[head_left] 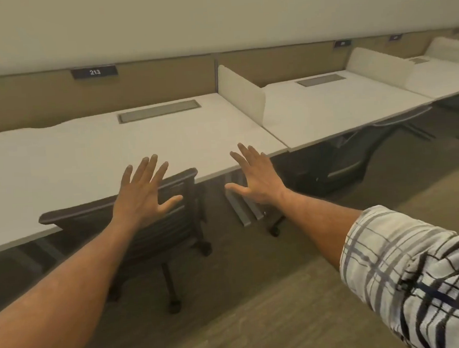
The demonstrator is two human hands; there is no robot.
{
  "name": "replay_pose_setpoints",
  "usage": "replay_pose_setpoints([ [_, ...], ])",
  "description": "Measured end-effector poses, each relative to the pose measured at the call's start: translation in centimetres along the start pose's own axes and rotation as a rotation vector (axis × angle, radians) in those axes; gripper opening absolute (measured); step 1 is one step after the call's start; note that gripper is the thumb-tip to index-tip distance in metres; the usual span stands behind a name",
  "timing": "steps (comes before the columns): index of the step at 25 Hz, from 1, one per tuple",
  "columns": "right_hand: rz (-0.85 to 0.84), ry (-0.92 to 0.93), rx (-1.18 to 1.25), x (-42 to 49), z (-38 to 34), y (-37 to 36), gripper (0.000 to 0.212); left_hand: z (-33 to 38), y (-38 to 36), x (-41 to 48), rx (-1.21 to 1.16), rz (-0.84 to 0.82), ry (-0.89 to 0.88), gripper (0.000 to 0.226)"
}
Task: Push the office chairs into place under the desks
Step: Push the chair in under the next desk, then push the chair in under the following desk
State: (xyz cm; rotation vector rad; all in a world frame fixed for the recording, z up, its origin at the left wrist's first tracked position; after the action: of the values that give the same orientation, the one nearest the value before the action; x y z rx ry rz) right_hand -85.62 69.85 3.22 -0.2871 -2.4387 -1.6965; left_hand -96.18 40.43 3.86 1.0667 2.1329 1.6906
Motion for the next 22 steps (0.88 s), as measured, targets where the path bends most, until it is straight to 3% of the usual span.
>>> replay_pose_setpoints([
  [9, 0.028, -0.223, -0.015, -13.1, 11.9, 4.2, 0.092, 15.2, 2.0, 3.4, -0.009, 0.001, -0.160, 0.099],
  [22, -0.127, -0.357, -0.068, -23.5, 42.2, 14.9, 0.091, 46.8, 3.5, 17.4, -0.073, -0.119, -0.222, 0.100],
])
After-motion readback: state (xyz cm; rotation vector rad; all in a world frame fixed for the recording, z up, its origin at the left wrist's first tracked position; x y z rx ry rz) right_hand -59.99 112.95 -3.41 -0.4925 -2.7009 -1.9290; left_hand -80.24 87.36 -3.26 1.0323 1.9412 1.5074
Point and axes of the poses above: each hand's wrist, its own x-axis towards the middle knuckle, its own y-axis out of the back of the hand, z = x × y, the point moved 3 cm from there along x, towards the middle knuckle, and after that the axes turned 15 degrees about x, right-handed, at the moved point
